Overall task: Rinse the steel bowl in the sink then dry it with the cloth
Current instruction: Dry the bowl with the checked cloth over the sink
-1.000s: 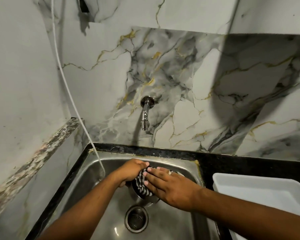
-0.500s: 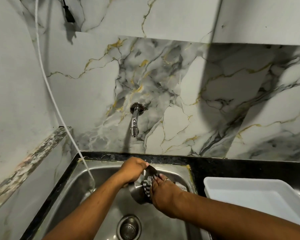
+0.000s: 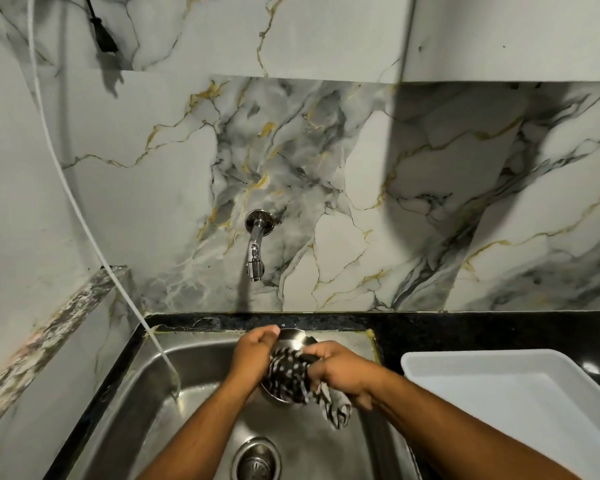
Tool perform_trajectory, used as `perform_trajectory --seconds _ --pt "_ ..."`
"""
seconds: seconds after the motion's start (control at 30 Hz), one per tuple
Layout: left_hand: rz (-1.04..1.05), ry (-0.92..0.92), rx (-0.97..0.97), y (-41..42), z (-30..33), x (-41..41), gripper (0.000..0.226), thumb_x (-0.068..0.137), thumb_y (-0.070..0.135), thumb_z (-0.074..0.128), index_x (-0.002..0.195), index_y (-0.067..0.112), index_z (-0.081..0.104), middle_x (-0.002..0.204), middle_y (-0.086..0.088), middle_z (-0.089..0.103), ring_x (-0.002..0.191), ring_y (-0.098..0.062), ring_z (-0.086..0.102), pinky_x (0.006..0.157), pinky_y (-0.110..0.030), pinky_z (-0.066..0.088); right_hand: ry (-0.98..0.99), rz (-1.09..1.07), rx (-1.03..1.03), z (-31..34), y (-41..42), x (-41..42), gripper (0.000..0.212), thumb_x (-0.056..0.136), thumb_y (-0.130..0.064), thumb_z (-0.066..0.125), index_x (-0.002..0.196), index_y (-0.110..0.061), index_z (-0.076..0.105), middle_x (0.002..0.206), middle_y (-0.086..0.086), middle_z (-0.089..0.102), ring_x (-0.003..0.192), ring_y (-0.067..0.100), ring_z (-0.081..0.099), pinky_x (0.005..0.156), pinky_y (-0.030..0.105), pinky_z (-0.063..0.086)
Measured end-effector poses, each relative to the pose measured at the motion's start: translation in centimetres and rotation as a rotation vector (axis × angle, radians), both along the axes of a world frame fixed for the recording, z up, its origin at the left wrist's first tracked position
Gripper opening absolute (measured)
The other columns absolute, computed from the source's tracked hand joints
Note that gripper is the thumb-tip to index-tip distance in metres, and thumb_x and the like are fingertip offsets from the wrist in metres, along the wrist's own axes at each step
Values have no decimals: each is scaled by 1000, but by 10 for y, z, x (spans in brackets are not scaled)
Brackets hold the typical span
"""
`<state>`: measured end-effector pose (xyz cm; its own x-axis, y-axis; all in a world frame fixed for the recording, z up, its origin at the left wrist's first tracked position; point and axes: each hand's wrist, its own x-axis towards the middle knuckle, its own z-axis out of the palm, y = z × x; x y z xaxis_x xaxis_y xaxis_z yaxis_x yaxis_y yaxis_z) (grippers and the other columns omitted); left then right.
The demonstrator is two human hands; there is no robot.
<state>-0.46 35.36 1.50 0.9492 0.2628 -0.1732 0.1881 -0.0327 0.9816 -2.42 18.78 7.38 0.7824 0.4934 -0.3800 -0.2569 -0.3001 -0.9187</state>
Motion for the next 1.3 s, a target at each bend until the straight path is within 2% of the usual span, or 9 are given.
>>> perform_trajectory --seconds 0.1,0.2,0.3,0.43,0.6,0.8,1.0,1.17,1.3 --pt "58 42 -174 4 -2 0 22 98 26 48 106 21 68 108 -8 72 100 -26 65 74 -35 52 146 -329 288 -1 -3 9 36 73 17 40 90 3 69 67 15 70 55 23 66 50 27 55" --pt "92 56 -246 2 -8 -2 21 99 27 45 110 28 63 113 -4 68 104 -27 63 71 -34 52 21 -437 148 -4 4 12 30 78 12 46 92 -1 68 79 15 75 69 28 72 64 36 61" --pt "40 27 -276 -9 -5 -2 28 99 22 46 121 22 62 122 -7 67 113 -29 61 92 -46 52 -222 -266 -218 -7 24 5 38 83 3 50 115 -11 64 111 14 70 102 31 67 90 41 56" --pt "-11 -46 -236 -17 4 2 32 98 12 47 127 10 59 127 -9 65 116 -21 59 100 -34 45 -503 97 -535 -10 44 3 70 91 -9 53 154 -12 21 162 15 16 149 32 17 121 40 23" --pt "32 -45 -238 -6 13 4 24 97 11 49 112 9 68 104 -14 73 93 -27 68 81 -35 56 -620 350 -593 3 41 -6 42 91 -4 51 133 -7 52 138 17 53 125 33 51 103 37 45" --pt "-11 -85 -96 -3 15 4 26 94 9 55 79 20 73 69 8 77 62 0 69 52 -11 52 -693 588 -731 21 30 -10 28 87 -5 55 109 -14 67 106 16 70 93 32 65 82 40 58" --pt "-203 -50 137 -6 11 -5 17 90 16 64 82 25 76 89 1 77 84 -13 70 77 -26 55 -707 918 -1022 24 10 -6 45 82 -1 55 121 -18 67 111 17 71 93 36 68 78 37 58" --pt "-173 61 286 -6 19 4 20 92 23 59 83 16 76 81 6 72 80 -15 65 69 -24 48 -1348 1107 -1369 16 -5 -2 27 93 -17 56 117 -11 68 126 14 65 117 38 57 91 44 51" --pt "-334 190 88 3 41 5 24 91 20 57 77 12 75 73 -8 75 69 -20 69 62 -23 52 -1766 996 -1206 18 -23 16 41 95 -23 47 135 -14 58 145 11 54 134 35 49 106 46 47"
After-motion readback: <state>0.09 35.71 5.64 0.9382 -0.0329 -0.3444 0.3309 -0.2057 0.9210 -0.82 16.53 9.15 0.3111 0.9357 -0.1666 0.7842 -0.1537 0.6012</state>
